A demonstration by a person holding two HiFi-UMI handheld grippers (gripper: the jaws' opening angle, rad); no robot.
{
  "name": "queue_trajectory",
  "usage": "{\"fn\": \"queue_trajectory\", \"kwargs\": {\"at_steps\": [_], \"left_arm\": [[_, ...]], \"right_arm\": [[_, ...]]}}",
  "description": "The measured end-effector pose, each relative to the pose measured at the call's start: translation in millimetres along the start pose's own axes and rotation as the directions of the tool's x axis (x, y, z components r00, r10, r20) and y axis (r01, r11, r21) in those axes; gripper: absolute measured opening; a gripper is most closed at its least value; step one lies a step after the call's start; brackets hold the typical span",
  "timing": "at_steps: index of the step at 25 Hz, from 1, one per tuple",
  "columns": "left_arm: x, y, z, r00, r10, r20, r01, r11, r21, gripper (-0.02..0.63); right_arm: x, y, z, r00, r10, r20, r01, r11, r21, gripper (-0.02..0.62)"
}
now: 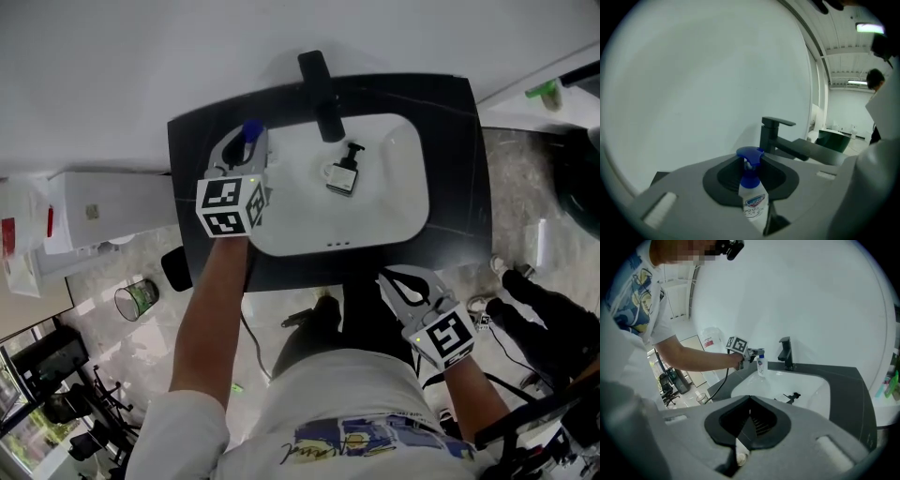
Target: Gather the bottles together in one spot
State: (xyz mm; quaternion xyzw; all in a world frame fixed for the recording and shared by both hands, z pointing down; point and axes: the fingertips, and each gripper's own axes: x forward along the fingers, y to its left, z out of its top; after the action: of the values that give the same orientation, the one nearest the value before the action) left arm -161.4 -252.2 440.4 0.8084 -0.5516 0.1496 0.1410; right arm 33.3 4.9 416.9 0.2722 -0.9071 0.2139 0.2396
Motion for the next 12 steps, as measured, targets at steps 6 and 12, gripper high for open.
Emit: {"fn": "queue_trajectory", "kwargs": {"at_steps": [6, 12], "left_arm": [[14.3, 18.4, 50.8, 0.996, 0.009, 0.086, -0.009, 1.0, -0.006, 0.078], [39.4, 32.3, 73.9, 0.99, 0.041, 0.137, -0.04, 0.999, -0.009, 0.078]], "right_arm": [[-2.8, -0.9, -0.5, 1.0, -0.02, -0.018, 0.02, 1.0, 0.003, 0.002], [-5.8, -1.0, -3.3, 0.997, -0.038, -0.064, 0.038, 0.999, 0.009, 0.002]]}}
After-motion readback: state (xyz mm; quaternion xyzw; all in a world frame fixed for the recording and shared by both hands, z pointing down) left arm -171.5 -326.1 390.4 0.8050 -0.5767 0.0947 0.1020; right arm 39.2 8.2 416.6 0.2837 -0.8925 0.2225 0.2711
